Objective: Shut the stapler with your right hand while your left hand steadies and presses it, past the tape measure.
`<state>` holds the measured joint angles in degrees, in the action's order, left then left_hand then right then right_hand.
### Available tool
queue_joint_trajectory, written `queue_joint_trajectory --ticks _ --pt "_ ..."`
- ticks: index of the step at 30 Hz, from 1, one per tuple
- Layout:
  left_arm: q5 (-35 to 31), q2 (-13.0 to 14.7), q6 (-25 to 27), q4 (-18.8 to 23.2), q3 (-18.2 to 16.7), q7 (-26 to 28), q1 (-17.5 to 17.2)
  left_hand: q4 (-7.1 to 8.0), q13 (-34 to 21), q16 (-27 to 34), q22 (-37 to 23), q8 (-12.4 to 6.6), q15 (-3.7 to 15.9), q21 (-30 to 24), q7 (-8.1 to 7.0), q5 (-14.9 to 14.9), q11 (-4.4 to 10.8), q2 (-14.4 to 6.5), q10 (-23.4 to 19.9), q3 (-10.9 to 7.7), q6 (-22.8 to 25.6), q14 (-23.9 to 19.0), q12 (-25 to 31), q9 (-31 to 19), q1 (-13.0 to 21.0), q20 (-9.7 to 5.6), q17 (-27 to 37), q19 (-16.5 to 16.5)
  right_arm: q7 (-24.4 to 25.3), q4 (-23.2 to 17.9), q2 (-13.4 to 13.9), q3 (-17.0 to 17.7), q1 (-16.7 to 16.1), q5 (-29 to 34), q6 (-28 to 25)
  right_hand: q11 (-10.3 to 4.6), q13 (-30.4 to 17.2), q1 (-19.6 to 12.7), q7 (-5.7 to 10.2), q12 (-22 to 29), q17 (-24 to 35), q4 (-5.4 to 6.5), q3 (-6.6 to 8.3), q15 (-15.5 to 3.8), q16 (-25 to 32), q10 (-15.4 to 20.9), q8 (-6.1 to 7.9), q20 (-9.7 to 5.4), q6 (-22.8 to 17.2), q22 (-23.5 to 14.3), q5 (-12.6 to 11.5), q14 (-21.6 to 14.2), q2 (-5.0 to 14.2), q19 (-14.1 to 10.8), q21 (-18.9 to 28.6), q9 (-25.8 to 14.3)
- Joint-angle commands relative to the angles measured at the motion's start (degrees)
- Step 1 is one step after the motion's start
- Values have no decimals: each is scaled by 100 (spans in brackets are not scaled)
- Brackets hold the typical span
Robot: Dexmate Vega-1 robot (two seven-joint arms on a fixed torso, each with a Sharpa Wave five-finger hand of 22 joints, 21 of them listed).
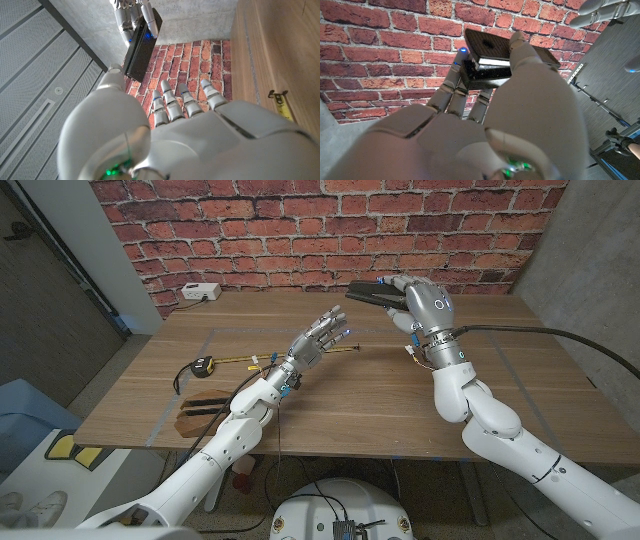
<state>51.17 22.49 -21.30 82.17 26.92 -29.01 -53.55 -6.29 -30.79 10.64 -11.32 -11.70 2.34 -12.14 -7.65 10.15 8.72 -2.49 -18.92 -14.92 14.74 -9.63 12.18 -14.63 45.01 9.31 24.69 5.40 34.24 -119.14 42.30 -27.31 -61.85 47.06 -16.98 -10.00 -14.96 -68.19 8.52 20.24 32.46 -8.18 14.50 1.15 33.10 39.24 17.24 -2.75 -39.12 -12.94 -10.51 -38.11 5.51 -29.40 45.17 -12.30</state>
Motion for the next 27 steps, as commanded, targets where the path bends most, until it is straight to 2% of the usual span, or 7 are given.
queue_joint_trajectory --ticks 1,6,10,15,20,27 --pt "13 4 -26 18 -21 6 -44 3 -12 56 -29 -25 169 -32 -15 -4 -21 -14 -48 -37 65 -55 52 -13 -49 -11 -7 4 30 67 17 32 35 -225 157 -16 -474 798 -146 146 123 801 665 -1446 -23 1297 -113 -660 -280 -50 -86 -1932 661 36 180 -281" --pt "4 11 -19 45 -23 39 -60 3 -8 58 -28 -31 168 -35 -24 -4 -11 -22 -52 -40 81 -58 57 -6 -58 -13 -21 7 54 103 22 11 45 -243 206 -27 -547 877 -200 204 189 922 755 -1437 -36 1334 -144 -654 -213 -64 -102 -1952 658 60 260 -334" --pt "-7 19 -10 64 -21 70 -75 7 -6 61 -28 -34 171 -38 -30 -4 -15 -39 -50 -47 93 -60 59 0 -66 -18 -30 9 63 123 -4 -6 59 -258 208 -19 -620 992 -284 244 253 1083 850 -1433 -60 1323 -189 -660 -119 -77 -117 -1962 663 97 341 -391" --pt "-6 21 -12 74 -24 94 -93 8 -3 60 -28 -34 170 -39 -42 -4 -7 -46 -52 -49 98 -56 63 6 -76 -13 -43 9 103 158 -49 -31 74 -269 202 -29 -718 1179 -353 283 337 1334 993 -1420 -116 1274 -277 -658 76 -94 -135 -1937 667 193 452 -475" --pt "-2 7 -30 58 -22 98 -111 9 1 61 -27 -36 169 -41 -32 -6 -25 -53 -63 -51 107 -55 71 13 -88 -12 -56 9 98 147 -102 -33 66 -329 161 29 -777 1386 -401 268 394 1580 1134 -1412 -211 1175 -351 -658 258 -110 -152 -1843 670 305 561 -558" --pt "7 8 -38 79 -29 128 -153 16 5 64 -27 -38 168 -42 -35 -7 -4 -70 -78 -54 118 -53 81 23 -111 -12 -72 4 13 133 -125 -58 91 -380 103 7 -709 1594 -427 184 387 1754 1269 -1410 -372 1142 -392 -637 409 -128 -165 -1636 668 395 680 -637"
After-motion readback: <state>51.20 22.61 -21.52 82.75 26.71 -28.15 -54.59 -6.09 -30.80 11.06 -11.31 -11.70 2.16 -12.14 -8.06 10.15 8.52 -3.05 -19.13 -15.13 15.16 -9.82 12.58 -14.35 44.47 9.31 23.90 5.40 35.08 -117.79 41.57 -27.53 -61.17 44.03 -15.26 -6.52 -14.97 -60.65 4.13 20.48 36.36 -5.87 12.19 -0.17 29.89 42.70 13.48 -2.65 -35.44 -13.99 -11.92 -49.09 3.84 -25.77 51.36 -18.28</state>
